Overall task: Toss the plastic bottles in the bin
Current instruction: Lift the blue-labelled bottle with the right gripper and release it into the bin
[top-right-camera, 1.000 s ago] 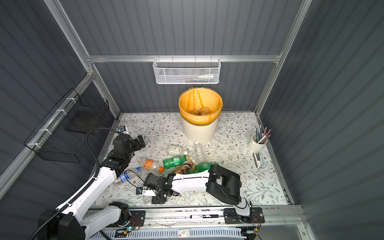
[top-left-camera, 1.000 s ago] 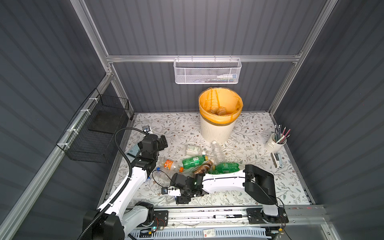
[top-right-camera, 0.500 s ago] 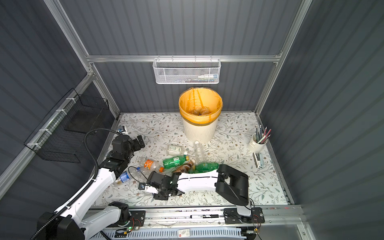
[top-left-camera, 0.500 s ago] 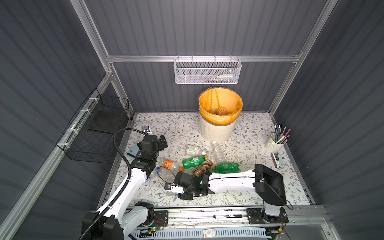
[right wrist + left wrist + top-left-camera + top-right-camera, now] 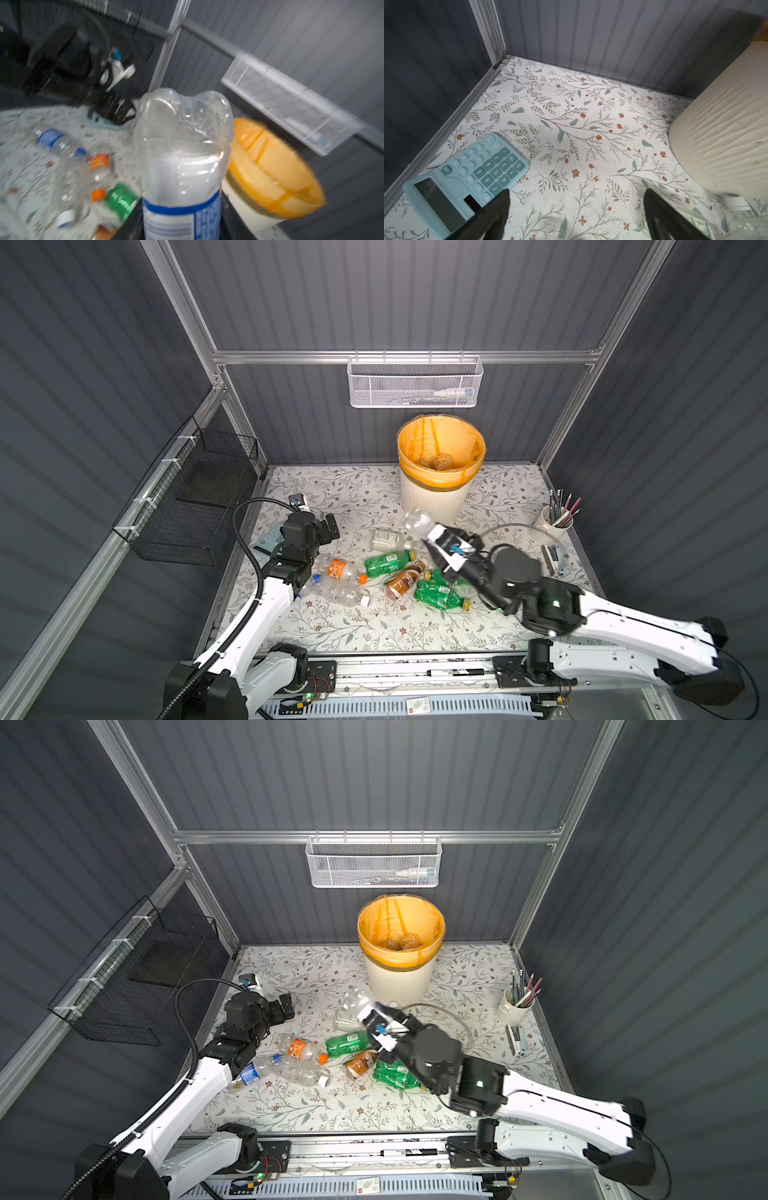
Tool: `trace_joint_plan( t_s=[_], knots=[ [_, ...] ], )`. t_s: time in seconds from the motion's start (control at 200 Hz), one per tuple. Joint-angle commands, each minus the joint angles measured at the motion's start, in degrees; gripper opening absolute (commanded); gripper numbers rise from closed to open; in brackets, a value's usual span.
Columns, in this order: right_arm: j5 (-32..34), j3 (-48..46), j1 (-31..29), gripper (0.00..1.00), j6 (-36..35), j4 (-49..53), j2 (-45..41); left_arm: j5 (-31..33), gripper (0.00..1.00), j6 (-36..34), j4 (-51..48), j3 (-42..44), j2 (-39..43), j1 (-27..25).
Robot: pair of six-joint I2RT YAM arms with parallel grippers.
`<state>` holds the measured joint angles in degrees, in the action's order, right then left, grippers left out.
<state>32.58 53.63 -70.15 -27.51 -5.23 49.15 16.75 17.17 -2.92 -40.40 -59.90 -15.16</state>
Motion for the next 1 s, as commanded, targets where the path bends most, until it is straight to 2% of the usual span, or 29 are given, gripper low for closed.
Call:
trace_joint_plan(
  t_s=[0.0, 0.06, 0.11, 0.17, 0.255, 0.395, 0.46, 0.525, 0.59, 0.635, 0.826, 0.991],
  knots=[
    [5.0, -2.8, 0.9, 0.44, -15.1, -17.1, -3.6, -3.2, 1.00, -0.4, 1.4, 1.0, -0.8, 0.4],
    [3.4, -2.5, 3.1, 0.44, -18.2, -22.1, -3.5, -4.2, 1.00, -0.1, 1.7, 0.9, -1.1, 0.4],
    [0.6, -1.4, 6.6, 0.45, -17.7, -23.7, -2.5, -4.8, 1.00, 0.2, 2.0, 1.0, -1.3, 0.4],
    [-4.7, 1.0, 13.7, 0.45, -13.4, -23.0, -0.4, -5.5, 1.00, 0.6, 2.4, 1.0, -1.5, 0.4],
    [-12.8, 6.5, 25.1, 0.45, -3.4, -19.3, 4.9, -6.5, 1.00, 1.2, 2.5, 0.8, -1.8, 0.4],
    [-24.5, 22.9, 38.3, 0.50, 9.6, -3.8, 21.7, -8.4, 1.00, 2.5, 2.9, 0.5, -2.5, 0.4],
    [-28.0, 31.7, 42.1, 0.58, 13.7, 6.3, 30.6, -8.7, 1.00, 3.1, 2.8, 0.6, -2.7, 0.4],
    [-27.3, 38.6, 43.9, 0.68, 16.3, 13.4, 37.0, -8.7, 1.00, 3.5, 2.3, 0.6, -2.5, 0.4],
    [-26.1, 40.0, 44.4, 0.89, 16.9, 14.6, 39.0, -8.3, 1.00, 3.7, 1.4, 0.6, -1.8, 0.4],
    [-24.5, 39.7, 44.7, 0.99, 17.3, 14.1, 38.8, -8.1, 1.00, 4.0, 1.0, 0.8, -1.2, 0.4],
    [-17.2, 34.2, 45.2, 0.99, 19.4, 10.4, 32.7, -9.4, 1.00, 6.4, 1.0, 2.0, 1.6, 0.4],
    [-17.8, 23.2, 45.5, 0.99, 21.4, 6.3, 24.7, -9.9, 1.00, 8.1, 0.5, 3.5, 4.5, 0.3]
  ],
)
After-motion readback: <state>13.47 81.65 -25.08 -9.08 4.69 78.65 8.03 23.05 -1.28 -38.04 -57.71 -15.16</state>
